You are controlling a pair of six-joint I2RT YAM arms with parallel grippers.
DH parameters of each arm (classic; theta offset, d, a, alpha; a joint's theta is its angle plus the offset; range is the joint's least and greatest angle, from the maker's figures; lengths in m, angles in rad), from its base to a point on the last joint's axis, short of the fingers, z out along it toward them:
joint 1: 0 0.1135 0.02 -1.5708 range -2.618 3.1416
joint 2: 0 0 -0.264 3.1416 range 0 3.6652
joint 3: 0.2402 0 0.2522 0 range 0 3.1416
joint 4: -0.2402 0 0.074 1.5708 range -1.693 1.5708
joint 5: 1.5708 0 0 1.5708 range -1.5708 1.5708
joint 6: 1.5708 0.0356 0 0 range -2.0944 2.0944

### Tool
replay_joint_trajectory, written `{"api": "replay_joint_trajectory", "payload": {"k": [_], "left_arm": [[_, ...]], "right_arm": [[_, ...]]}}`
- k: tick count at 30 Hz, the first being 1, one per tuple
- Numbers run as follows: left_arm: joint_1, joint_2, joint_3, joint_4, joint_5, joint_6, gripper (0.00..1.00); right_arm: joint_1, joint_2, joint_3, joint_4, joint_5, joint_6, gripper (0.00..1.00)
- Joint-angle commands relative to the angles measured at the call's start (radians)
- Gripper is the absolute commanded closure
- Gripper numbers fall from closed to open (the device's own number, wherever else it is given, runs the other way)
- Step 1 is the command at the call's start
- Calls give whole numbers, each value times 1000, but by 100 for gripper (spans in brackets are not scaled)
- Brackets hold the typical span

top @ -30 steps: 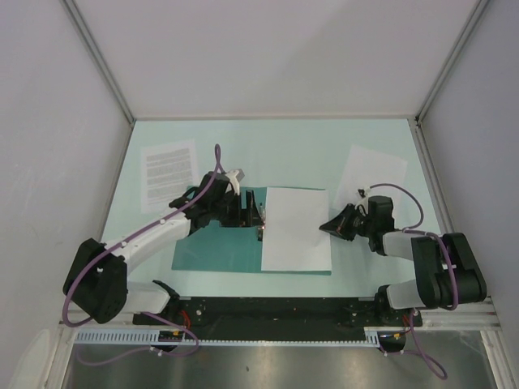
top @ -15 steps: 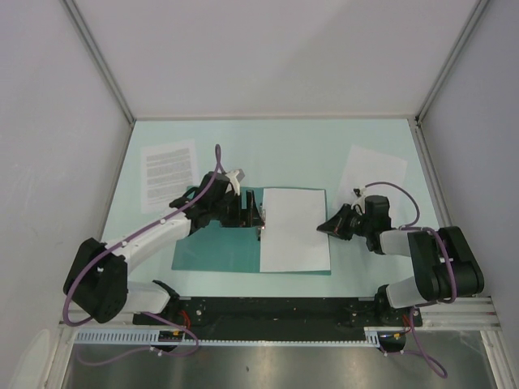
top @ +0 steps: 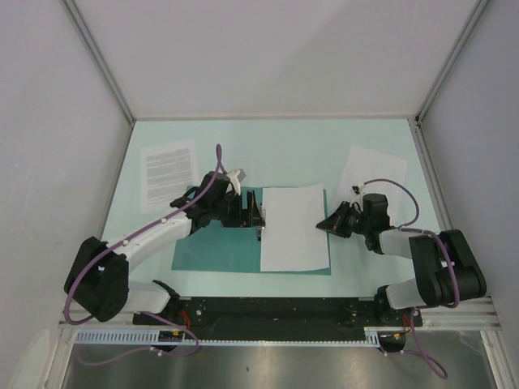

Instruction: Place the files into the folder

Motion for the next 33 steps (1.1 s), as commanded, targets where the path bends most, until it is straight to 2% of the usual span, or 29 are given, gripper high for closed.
{"api": "replay_joint_trajectory", "payload": {"k": [1,8,11,14,17,18,19,20,22,23,26,28,29,31,33], "left_arm": [[7,-7,-8,36,17,-11,18],[7,-9,-6,33,20,-8,18],[7,-7,-8,39,23,-8,18],[7,-6,-8,47,31,-4,17],[6,-1,1,45,49,9,15],[6,2,6,45,60,9,15],[6,2,12,48,66,9,14],[6,5,17,53,70,6,14],[-13,17,44,71,77,-5,14],[-28,23,58,86,69,-22,15],[-124,74,136,172,0,-57,16],[-194,141,213,245,-47,-88,18],[-215,166,275,266,-64,-115,23],[-284,260,340,347,-118,-112,27],[-344,347,469,369,-146,-103,27]], "right_arm": [[28,-46,28,-3,70,-20,94],[51,-76,28,-23,119,-20,94],[53,-67,28,-20,116,-22,90],[54,-61,28,-17,106,-19,81],[53,-79,31,-53,104,-23,59],[53,-87,46,-81,116,-37,48],[50,-101,56,-116,128,-48,42],[50,-131,66,-194,142,-59,32],[47,-177,106,-283,214,-100,21],[47,-222,123,-387,254,-112,14],[13,-277,189,-574,427,-166,0],[-21,-319,217,-619,545,-187,0],[-85,-331,221,-644,578,-192,0],[-163,-366,225,-653,570,-194,0],[-309,-391,223,-646,558,-194,0]]}}
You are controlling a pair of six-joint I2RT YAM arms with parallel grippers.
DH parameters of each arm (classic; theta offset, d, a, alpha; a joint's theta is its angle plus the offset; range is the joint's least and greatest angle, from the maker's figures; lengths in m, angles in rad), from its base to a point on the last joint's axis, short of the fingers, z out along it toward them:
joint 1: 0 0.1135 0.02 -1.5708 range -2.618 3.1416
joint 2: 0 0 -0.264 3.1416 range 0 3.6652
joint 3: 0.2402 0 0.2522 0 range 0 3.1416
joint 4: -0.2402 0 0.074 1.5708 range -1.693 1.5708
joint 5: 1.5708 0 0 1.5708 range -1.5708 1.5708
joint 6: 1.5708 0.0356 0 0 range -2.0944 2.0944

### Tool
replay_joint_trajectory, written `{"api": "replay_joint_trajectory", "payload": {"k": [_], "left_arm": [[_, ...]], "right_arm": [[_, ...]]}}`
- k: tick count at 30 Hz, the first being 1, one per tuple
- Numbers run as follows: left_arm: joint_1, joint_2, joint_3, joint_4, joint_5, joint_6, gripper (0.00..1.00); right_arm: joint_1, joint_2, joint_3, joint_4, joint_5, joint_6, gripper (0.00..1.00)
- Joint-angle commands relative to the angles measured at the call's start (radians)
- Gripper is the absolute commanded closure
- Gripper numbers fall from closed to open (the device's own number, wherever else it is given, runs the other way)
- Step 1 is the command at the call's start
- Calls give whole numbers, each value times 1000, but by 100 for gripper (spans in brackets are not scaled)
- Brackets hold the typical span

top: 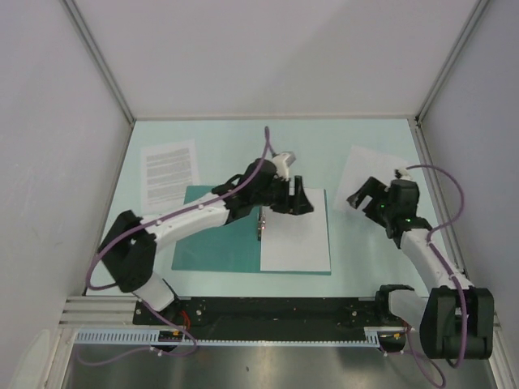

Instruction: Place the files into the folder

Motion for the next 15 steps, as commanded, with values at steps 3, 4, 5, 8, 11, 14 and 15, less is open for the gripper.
{"api": "replay_joint_trajectory", "payload": {"k": [3,4,5,8,11,14,15], "left_arm": [[-137,325,402,188,-74,-29,28],[-144,430,447,218,-57,-46,28],[-150,474,537,229,-32,-60,28],[-162,642,683,290,0,-110,31],[-162,756,784,382,14,-150,33],[-159,831,889,452,28,-198,36],[-158,883,919,453,26,-213,37]], "right_arm": [[-338,-38,35,-46,23,-51,0],[-372,-14,38,-32,3,-49,0],[-406,3,44,-8,-32,-39,1],[-466,80,64,63,-73,-45,2],[-475,164,95,71,-45,-71,2],[-492,225,118,78,-29,-85,3],[-494,238,122,83,-29,-89,3]]}}
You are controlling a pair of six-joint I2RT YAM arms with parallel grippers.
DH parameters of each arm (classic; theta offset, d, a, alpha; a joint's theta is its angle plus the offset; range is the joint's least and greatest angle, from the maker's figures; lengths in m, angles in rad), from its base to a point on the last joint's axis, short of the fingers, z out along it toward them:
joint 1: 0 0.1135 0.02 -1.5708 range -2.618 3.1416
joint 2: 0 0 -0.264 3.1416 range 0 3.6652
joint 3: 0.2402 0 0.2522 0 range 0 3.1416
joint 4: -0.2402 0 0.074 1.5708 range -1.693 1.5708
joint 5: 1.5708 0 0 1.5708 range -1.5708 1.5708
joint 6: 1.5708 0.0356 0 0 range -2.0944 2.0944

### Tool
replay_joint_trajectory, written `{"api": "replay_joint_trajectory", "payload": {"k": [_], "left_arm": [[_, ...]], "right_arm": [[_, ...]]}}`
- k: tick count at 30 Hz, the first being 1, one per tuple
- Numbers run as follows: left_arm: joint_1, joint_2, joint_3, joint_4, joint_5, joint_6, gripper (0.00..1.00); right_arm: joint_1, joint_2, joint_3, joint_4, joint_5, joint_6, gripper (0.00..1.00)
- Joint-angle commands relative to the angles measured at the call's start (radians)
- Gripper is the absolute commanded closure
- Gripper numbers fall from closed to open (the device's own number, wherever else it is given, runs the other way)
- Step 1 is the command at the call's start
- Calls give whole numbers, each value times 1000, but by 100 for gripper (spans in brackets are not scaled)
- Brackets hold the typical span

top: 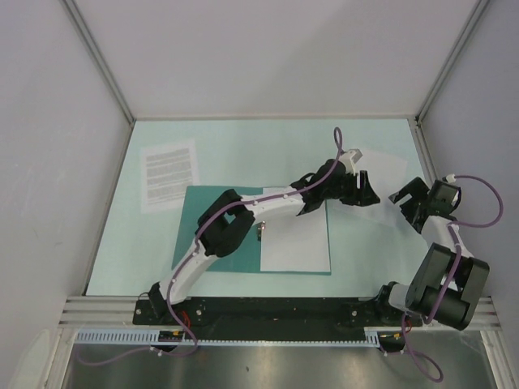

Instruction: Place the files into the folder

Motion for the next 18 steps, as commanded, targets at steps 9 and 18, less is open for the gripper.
{"api": "replay_joint_trajectory", "payload": {"k": [9,18], "left_arm": [[41,237,257,111,-14,-326,45],[48,300,333,-47,-83,-403,36]], "right_arm": [[-20,116,71,87,36,-93,4],[-23,242,97,151,-64,-81,3]]}}
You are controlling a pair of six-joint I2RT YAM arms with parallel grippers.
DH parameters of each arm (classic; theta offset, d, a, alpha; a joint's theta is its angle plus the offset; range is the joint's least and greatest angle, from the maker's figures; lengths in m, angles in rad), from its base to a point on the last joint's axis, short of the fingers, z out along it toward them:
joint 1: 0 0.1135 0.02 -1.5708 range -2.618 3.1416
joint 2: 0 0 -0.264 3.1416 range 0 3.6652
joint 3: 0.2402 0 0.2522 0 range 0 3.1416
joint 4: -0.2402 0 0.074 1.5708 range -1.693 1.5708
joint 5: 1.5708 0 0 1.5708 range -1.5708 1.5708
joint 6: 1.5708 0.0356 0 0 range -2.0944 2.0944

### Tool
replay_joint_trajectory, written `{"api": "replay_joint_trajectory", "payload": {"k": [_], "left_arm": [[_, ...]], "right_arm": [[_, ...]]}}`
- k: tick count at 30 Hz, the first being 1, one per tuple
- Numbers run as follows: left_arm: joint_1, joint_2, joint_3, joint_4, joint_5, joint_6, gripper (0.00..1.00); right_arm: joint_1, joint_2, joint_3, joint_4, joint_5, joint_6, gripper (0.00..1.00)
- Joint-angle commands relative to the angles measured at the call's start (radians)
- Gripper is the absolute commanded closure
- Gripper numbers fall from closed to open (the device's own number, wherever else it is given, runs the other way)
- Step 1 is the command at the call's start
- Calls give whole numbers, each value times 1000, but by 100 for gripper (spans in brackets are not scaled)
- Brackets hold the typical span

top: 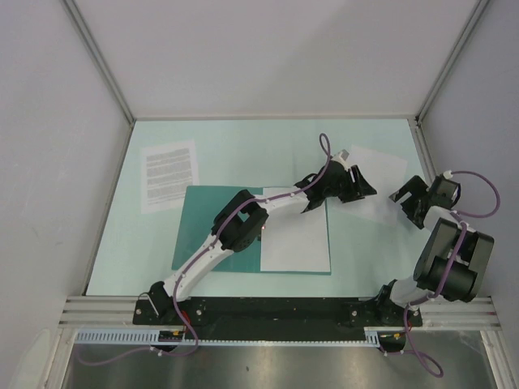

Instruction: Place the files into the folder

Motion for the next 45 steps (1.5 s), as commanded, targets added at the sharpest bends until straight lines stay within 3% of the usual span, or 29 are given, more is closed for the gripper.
{"api": "replay_joint_trajectory", "payload": {"k": [1,11,26,31,37,45], "left_arm": [[3,12,83,-79,-52,-86,36],[6,32,88,-185,-63,-157,35],[8,59,96,-136,-29,-174,37],[12,62,90,-128,-9,-170,37],[14,64,91,-114,12,-170,37],[20,69,88,-114,36,-163,37]], "right_arm": [[2,57,35,74,-50,0,2],[66,126,35,91,-88,6,3],[63,190,35,182,-280,112,2],[60,204,35,309,-375,156,2],[60,212,38,369,-393,166,2],[54,205,96,317,-361,81,1]]}}
